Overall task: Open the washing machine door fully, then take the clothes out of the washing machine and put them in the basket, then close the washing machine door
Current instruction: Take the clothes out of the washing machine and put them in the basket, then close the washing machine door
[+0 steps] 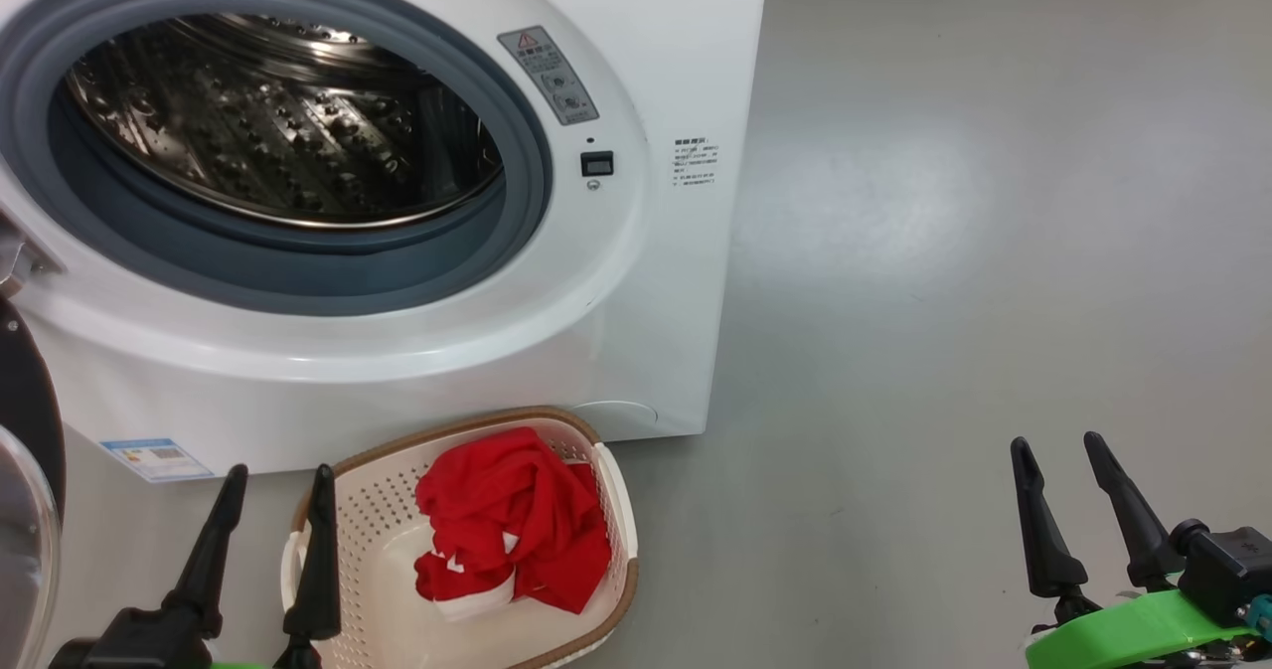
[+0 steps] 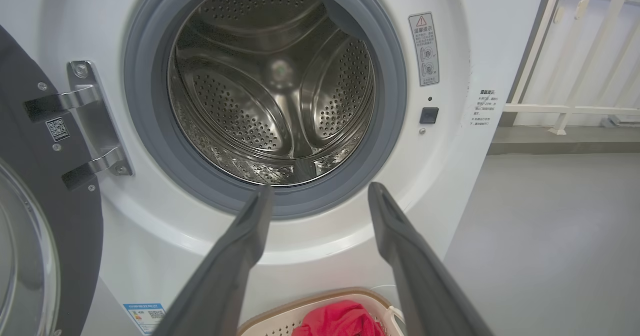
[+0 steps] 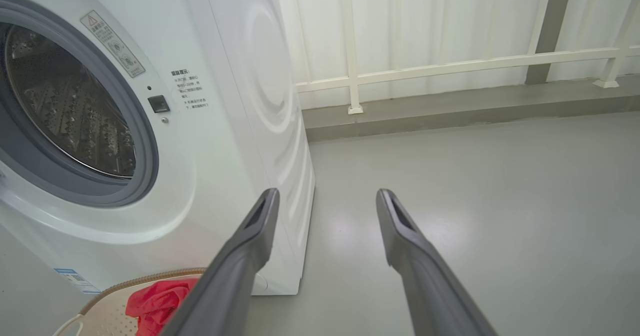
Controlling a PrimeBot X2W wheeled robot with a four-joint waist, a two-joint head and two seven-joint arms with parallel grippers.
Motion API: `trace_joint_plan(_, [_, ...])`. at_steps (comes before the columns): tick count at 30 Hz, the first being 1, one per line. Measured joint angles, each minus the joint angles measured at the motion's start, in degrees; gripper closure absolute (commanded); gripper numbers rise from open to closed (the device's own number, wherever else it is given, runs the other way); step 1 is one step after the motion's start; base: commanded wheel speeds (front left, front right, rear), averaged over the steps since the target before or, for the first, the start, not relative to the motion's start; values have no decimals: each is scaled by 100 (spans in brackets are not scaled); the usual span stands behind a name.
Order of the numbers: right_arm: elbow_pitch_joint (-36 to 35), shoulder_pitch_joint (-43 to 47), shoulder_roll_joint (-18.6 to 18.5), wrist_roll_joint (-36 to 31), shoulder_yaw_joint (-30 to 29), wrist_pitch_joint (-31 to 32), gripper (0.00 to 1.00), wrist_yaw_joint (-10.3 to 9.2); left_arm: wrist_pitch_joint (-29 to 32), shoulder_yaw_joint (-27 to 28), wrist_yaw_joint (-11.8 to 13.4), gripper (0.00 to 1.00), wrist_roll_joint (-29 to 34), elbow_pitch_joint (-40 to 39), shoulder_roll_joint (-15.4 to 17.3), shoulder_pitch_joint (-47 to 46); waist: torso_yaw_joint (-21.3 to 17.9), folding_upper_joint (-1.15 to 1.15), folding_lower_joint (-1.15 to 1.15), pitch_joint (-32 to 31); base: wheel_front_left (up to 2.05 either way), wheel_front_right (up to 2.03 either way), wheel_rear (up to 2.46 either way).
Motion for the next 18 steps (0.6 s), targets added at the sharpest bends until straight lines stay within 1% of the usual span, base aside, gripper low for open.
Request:
trace_joint_plan(11, [-40,-4,8,0,-15,0,0,0,0,7,0,0,1,0,-18,-45,62,0,0,109,-1,1,0])
trace_joint_plan(15, [-37,-8,11,0,-14,0,0,0,0,19,0,0,46,0,-19,-46,54,0,0,108,-48,48,0])
trace_joint_plan(18, [-37,-12,20,0,-13,0,0,0,0,19,0,0,47,0,-20,-46,44,0,0,97,-95,95,0])
